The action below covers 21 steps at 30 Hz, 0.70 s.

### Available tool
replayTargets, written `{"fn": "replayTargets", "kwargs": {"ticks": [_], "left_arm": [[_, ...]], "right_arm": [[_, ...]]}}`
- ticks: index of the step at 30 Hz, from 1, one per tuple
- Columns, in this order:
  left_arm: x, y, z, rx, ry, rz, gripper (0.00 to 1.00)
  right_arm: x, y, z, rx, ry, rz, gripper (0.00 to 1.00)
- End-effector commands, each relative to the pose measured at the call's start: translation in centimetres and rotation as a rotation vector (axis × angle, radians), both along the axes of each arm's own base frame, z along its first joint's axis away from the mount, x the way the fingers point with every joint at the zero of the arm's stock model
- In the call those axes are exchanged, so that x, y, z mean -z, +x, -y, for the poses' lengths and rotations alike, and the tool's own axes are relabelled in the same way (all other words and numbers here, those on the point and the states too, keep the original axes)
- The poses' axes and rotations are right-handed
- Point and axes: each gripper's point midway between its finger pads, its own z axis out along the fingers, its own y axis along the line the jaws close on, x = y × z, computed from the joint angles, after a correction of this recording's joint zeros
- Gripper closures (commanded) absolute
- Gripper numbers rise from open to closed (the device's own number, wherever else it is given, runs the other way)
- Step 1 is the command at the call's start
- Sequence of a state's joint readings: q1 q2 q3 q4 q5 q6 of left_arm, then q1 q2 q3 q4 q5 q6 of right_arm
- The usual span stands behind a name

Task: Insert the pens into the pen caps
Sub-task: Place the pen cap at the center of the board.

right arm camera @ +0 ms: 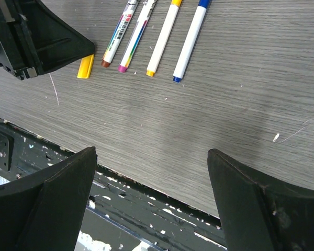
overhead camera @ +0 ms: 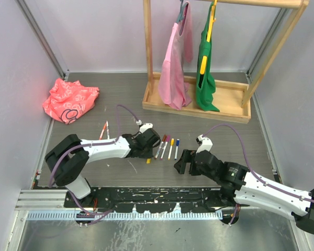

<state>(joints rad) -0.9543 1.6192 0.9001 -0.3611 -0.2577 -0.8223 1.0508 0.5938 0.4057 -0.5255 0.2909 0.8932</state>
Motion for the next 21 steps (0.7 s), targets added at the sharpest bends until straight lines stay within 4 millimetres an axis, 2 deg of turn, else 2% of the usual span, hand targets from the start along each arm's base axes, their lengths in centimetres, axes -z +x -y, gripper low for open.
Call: {"fn": "replayTargets", "kwargs": {"ticks": [1, 6, 11, 14, 18, 21], "left_arm": [[-1.1, 1.6, 1.1, -0.026, -0.021, 0.062, 0.93], [-1.4, 1.5, 0.7, -0.025, -0.013, 0.066, 0.80], [-3.3, 1.6, 0.6, -0.018, -0.024, 0.090, 0.70], [-5.0, 1.9, 0.1, -0.022, -0.022, 0.127, 0.69], [-7.5, 3.4, -2.2, -0.040, 0.027, 0.206, 0.66], [-8.4, 5.0, -5.3, -0.089, 0.068, 0.224, 0.65]], "right_arm": [[-2.1, 0.8, -0.7, 0.012, 0.045, 0.037, 0.08], [-2.0, 0.8, -0.9, 0.012, 0.046, 0.036, 0.08], [-2.1, 0.9, -1.1, 0.009, 0.052, 0.036, 0.08], [-2.2, 0.9, -1.2, 0.006, 0.052, 0.035, 0.09], [-2.1, 0.9, -1.3, 0.004, 0.051, 0.033, 0.08], [-2.1, 0.8, -1.3, 0.002, 0.054, 0.034, 0.08]]}}
